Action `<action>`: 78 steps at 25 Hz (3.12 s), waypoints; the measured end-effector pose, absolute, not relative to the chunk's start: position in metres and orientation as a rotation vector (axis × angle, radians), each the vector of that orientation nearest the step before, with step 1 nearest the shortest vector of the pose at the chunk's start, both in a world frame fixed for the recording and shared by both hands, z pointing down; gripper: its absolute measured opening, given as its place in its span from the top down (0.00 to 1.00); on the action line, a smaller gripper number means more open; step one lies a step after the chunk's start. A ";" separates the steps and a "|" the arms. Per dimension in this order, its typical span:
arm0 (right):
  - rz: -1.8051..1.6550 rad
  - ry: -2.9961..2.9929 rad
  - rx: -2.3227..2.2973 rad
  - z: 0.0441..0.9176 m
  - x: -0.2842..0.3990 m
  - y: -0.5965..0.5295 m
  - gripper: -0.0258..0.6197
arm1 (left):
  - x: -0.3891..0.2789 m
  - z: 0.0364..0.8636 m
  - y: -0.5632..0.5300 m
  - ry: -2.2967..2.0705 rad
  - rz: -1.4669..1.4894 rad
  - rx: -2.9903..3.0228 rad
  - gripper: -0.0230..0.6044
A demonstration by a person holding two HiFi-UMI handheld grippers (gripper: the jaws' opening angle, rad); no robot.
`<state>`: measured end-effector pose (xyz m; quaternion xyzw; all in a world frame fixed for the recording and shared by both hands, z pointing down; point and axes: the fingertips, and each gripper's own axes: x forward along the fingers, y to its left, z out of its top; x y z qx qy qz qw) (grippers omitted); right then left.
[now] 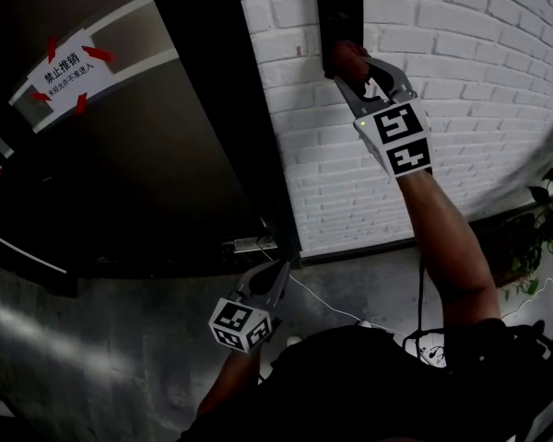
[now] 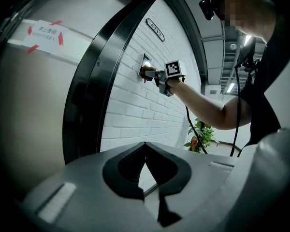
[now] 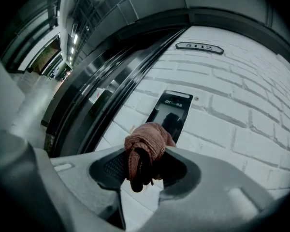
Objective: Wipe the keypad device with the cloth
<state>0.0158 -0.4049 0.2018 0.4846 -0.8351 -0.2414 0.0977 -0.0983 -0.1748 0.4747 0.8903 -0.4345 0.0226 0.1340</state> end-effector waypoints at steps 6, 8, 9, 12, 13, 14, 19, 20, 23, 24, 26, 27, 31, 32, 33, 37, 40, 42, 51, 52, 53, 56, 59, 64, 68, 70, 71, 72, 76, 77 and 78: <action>-0.661 -2.471 1.416 0.216 0.016 -0.404 0.73 | -0.100 0.476 -0.171 -1.258 0.076 2.577 0.94; -0.643 -2.471 1.407 0.220 0.016 -0.404 0.73 | -0.100 0.476 -0.171 -1.260 0.072 2.580 0.94; -0.636 -2.470 1.402 0.223 0.016 -0.404 0.73 | -0.100 0.475 -0.171 -1.260 0.071 2.581 0.94; -0.620 -2.461 1.393 0.231 0.015 -0.404 0.73 | -0.100 0.474 -0.170 -1.259 0.068 2.580 0.94; -0.616 -2.457 1.390 0.233 0.015 -0.404 0.73 | -0.100 0.474 -0.170 -1.259 0.069 2.580 0.94; -0.610 -2.456 1.387 0.235 0.015 -0.404 0.73 | -0.100 0.474 -0.170 -1.259 0.070 2.580 0.94; -0.570 -2.462 1.372 0.246 0.014 -0.403 0.73 | -0.099 0.474 -0.169 -1.257 0.068 2.580 0.94; -0.560 -2.463 1.370 0.248 0.014 -0.403 0.73 | -0.099 0.473 -0.169 -1.257 0.066 2.581 0.94; -0.530 -2.464 1.363 0.254 0.015 -0.404 0.73 | -0.099 0.471 -0.169 -1.260 0.060 2.585 0.94; -0.523 -2.463 1.361 0.255 0.015 -0.405 0.73 | -0.099 0.471 -0.168 -1.260 0.060 2.586 0.94; -0.507 -2.462 1.353 0.259 0.014 -0.405 0.73 | -0.100 0.471 -0.168 -1.261 0.061 2.585 0.94; -0.493 -2.464 1.348 0.260 0.014 -0.406 0.74 | -0.100 0.472 -0.167 -1.261 0.062 2.584 0.94; -0.460 -2.463 1.342 0.267 0.016 -0.408 0.73 | -0.100 0.474 -0.166 -1.261 0.069 2.580 0.94; -0.460 -2.463 1.343 0.268 0.017 -0.407 0.73 | -0.100 0.474 -0.166 -1.262 0.068 2.580 0.94; -0.460 -2.465 1.343 0.268 0.017 -0.407 0.73 | -0.100 0.474 -0.166 -1.263 0.065 2.580 0.94; -0.476 -2.498 1.337 0.261 0.016 -0.397 0.73 | -0.100 0.474 -0.167 -1.264 0.061 2.580 0.94; -0.514 -2.541 1.334 0.249 0.015 -0.379 0.73 | -0.099 0.476 -0.166 -1.262 0.062 2.575 0.94; -0.570 -2.562 1.343 0.236 0.014 -0.369 0.73 | -0.099 0.475 -0.167 -1.261 0.061 2.579 0.94; -0.846 -2.545 1.460 0.146 0.019 -0.377 0.73 | -0.102 0.475 -0.167 -1.275 0.062 2.572 0.94; -0.861 -2.541 1.472 0.136 0.019 -0.380 0.73 | -0.102 0.475 -0.167 -1.279 0.062 2.571 0.94; -0.876 -2.540 1.484 0.125 0.020 -0.383 0.73 | -0.103 0.476 -0.167 -1.282 0.063 2.569 0.94; -0.917 -2.546 1.512 0.096 0.019 -0.389 0.73 | -0.107 0.479 -0.165 -1.292 0.073 2.560 0.94; -0.966 -2.527 1.528 0.079 0.016 -0.392 0.73 | -0.108 0.479 -0.166 -1.307 0.072 2.558 0.94; -0.984 -2.498 1.535 0.076 0.012 -0.401 0.73 | -0.109 0.478 -0.166 -1.306 0.070 2.555 0.94; -0.977 -2.492 1.539 0.080 0.010 -0.404 0.73 | -0.109 0.478 -0.169 -1.305 0.065 2.558 0.94; -0.966 -2.493 1.538 0.083 0.009 -0.404 0.73 | -0.107 0.479 -0.170 -1.295 0.067 2.561 0.94; -0.961 -2.494 1.535 0.085 0.010 -0.404 0.73 | -0.105 0.479 -0.170 -1.287 0.069 2.562 0.94; -0.957 -2.494 1.533 0.087 0.010 -0.404 0.73 | -0.104 0.479 -0.170 -1.280 0.070 2.564 0.94; -0.944 -2.487 1.524 0.096 0.011 -0.404 0.73 | -0.101 0.479 -0.171 -1.267 0.074 2.569 0.94; -0.939 -2.486 1.523 0.098 0.011 -0.404 0.73 | -0.101 0.479 -0.171 -1.264 0.075 2.571 0.94; -0.934 -2.485 1.523 0.101 0.012 -0.404 0.73 | -0.100 0.479 -0.172 -1.262 0.076 2.572 0.94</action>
